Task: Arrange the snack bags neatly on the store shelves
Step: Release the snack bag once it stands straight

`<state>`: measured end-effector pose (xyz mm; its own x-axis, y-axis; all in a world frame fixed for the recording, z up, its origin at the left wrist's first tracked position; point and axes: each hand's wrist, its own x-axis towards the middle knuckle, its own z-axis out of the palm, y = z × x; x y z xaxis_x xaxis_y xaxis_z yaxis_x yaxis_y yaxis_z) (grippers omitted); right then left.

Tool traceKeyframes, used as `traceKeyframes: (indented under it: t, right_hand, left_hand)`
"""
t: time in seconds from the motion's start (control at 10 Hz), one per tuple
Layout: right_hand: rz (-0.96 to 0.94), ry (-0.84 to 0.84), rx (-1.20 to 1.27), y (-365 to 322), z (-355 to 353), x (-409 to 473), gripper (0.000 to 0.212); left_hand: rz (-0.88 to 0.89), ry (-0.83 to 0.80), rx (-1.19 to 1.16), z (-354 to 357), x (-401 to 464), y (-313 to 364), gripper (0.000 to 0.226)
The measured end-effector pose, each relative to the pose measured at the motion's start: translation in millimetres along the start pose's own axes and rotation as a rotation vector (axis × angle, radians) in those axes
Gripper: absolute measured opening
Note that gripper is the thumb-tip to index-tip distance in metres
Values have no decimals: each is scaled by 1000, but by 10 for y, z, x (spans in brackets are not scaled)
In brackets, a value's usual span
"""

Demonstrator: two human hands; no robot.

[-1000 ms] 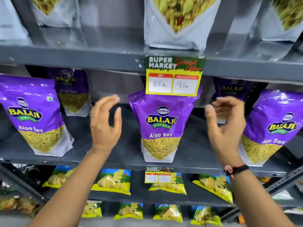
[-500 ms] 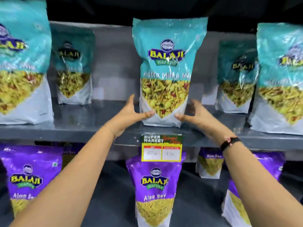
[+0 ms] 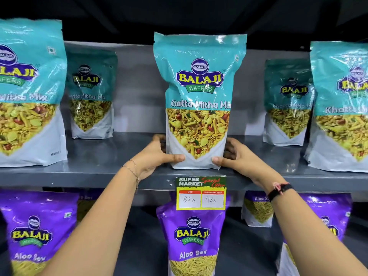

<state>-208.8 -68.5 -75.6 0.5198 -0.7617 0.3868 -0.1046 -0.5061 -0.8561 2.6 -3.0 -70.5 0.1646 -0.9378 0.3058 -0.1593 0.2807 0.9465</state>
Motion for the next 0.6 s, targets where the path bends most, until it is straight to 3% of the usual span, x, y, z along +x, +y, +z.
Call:
traceKeyframes:
  t: [0.3, 0.5, 0.6]
  right_hand:
    - [10, -3, 18, -27, -30, -41, 59]
    - [8, -23, 14, 14, -73, -27, 59]
    - [12, -12, 10, 2, -74, -43, 59]
  left_hand:
    - [0, -16, 84, 10, -55, 44, 72]
    - [-9, -49, 103, 3, -53, 29, 67]
    - [1, -29, 79, 3, -86, 62, 89]
